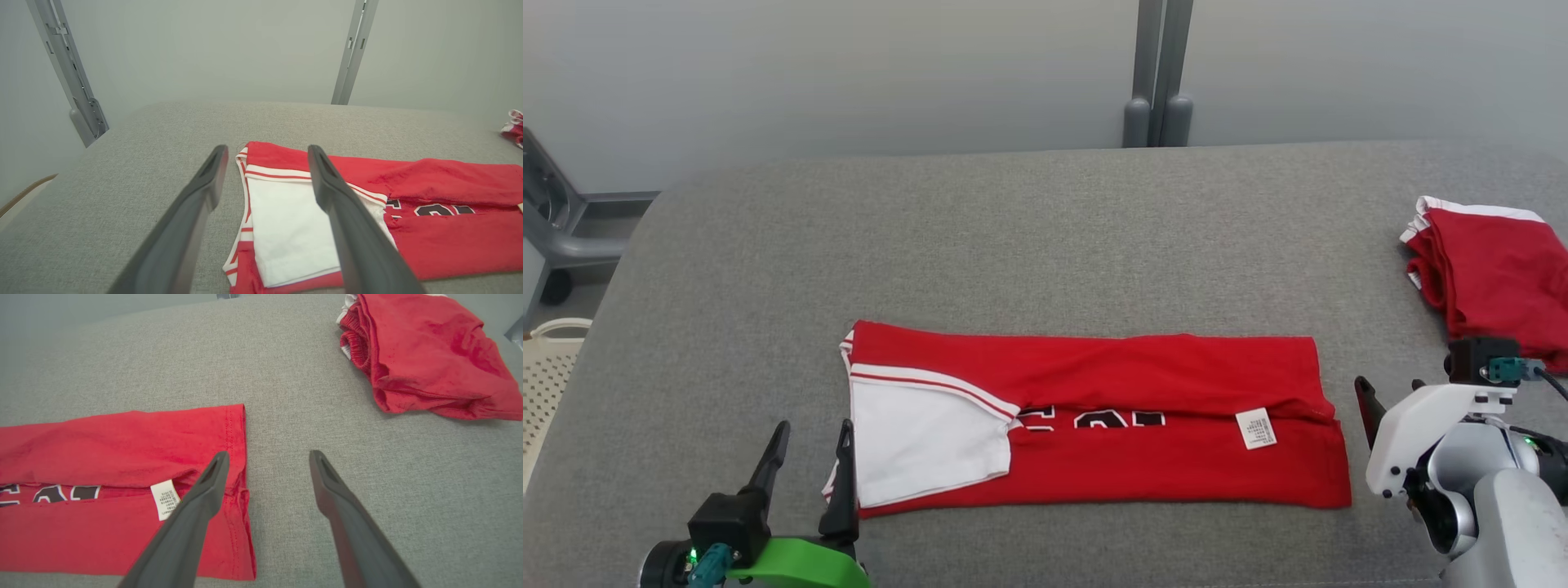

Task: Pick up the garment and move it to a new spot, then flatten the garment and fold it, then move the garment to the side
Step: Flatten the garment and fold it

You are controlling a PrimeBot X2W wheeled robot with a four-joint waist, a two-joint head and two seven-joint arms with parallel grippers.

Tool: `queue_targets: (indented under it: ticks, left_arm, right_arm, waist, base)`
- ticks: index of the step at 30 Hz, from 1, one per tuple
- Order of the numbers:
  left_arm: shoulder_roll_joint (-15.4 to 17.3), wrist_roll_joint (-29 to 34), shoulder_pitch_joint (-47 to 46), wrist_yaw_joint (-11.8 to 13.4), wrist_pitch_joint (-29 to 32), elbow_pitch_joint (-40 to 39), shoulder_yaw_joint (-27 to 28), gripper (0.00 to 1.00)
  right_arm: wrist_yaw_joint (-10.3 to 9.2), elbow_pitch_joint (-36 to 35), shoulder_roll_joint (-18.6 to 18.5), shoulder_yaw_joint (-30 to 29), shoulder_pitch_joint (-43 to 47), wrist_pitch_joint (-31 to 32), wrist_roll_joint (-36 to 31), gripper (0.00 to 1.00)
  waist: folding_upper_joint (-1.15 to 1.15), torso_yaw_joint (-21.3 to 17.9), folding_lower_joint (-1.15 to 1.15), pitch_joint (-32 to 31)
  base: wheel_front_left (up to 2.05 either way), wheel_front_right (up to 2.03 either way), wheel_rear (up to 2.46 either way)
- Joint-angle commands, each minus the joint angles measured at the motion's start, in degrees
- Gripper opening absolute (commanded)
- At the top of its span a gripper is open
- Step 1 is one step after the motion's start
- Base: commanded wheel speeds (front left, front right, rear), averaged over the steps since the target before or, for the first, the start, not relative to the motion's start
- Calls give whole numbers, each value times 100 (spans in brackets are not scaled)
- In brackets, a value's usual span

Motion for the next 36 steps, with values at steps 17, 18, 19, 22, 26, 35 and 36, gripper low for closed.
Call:
queue_targets:
  ticks: [17, 18, 19, 22, 26, 35, 36]
  left_arm:
    - [-208, 274, -444, -240, -16, 104, 56, 100]
    - [-218, 284, -447, -251, -17, 111, 63, 100]
    - [-232, 287, -452, -264, -16, 120, 72, 100]
    - [-250, 321, -475, -295, -17, 160, 90, 100]
    - [-267, 343, -493, -331, -17, 185, 121, 100]
    - [-295, 400, -492, -404, -17, 261, 133, 100]
    - [-296, 404, -486, -413, -16, 271, 138, 100]
  right_arm:
    - [-3, 1168, 166, -299, -529, 163, -334, 100]
    - [-3, 1226, 167, -300, -530, 167, -313, 100]
    - [-3, 1277, 170, -252, -524, 166, -292, 100]
    - [-3, 1459, 174, -196, -504, 170, -179, 100]
    - [-1, 1668, 185, -158, -515, 152, -34, 100]
    - [-5, 2030, 188, -265, -713, -16, 79, 0]
    - [-5, 2057, 168, -303, -740, -26, 42, 0]
  waist:
    - [0, 431, 0, 592]
    - [0, 436, 0, 596]
    - [0, 442, 0, 600]
    - [0, 463, 0, 604]
    - [0, 473, 0, 607]
    - [0, 500, 0, 561]
    - [0, 499, 0, 550]
  base:
    - [0, 0, 0]
    - [0, 0, 0]
    - [0, 0, 0]
    - [0, 0, 0]
    - [0, 0, 0]
    - [0, 0, 0]
    - [0, 0, 0]
